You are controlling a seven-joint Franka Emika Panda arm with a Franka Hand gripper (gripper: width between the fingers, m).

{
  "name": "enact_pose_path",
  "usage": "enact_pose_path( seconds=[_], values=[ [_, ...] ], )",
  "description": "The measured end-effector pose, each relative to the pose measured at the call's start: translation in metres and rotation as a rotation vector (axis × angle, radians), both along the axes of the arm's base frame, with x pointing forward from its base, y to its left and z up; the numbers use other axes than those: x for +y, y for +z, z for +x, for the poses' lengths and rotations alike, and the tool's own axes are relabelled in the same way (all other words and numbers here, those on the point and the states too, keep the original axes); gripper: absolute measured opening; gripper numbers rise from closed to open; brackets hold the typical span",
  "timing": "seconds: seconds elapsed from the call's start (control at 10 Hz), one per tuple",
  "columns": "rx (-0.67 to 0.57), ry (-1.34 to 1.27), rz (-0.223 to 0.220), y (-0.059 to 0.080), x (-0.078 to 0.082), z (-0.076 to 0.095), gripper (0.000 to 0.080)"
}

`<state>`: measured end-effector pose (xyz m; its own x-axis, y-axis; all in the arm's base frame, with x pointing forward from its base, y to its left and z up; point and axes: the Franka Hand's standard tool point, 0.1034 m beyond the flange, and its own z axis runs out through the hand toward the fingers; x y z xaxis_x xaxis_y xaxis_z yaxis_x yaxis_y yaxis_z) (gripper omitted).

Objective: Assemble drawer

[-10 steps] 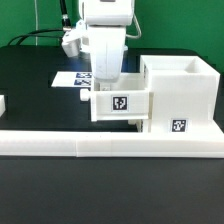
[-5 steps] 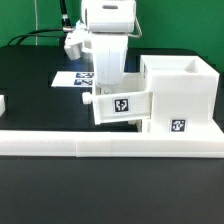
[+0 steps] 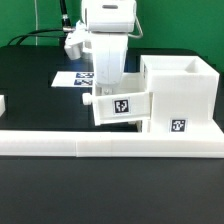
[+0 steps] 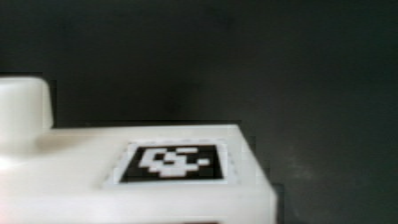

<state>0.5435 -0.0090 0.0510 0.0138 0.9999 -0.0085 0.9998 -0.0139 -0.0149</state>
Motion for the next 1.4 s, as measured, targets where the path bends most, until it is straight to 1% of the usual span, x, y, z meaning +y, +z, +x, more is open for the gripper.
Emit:
enact_pose_path(
  seconds=[0.3, 0.9, 1.0, 1.2, 1.4],
  values=[
    [-0.003, -0.003, 0.001, 0.0001, 0.0056, 0.0006, 0.0042],
    [-0.013, -0.011, 0.004, -0.0013, 0.0054, 0.0005, 0.0042],
    [-0.023, -0.011, 0.002, -0.0014, 0.0092, 0.0009, 0.0042],
    [-0.021, -0.026, -0.001, -0.0012, 0.0105, 0.0005, 0.0042],
    [-0.022, -0.032, -0.013, -0.0012, 0.0111, 0.0003, 0.0043]
  ],
)
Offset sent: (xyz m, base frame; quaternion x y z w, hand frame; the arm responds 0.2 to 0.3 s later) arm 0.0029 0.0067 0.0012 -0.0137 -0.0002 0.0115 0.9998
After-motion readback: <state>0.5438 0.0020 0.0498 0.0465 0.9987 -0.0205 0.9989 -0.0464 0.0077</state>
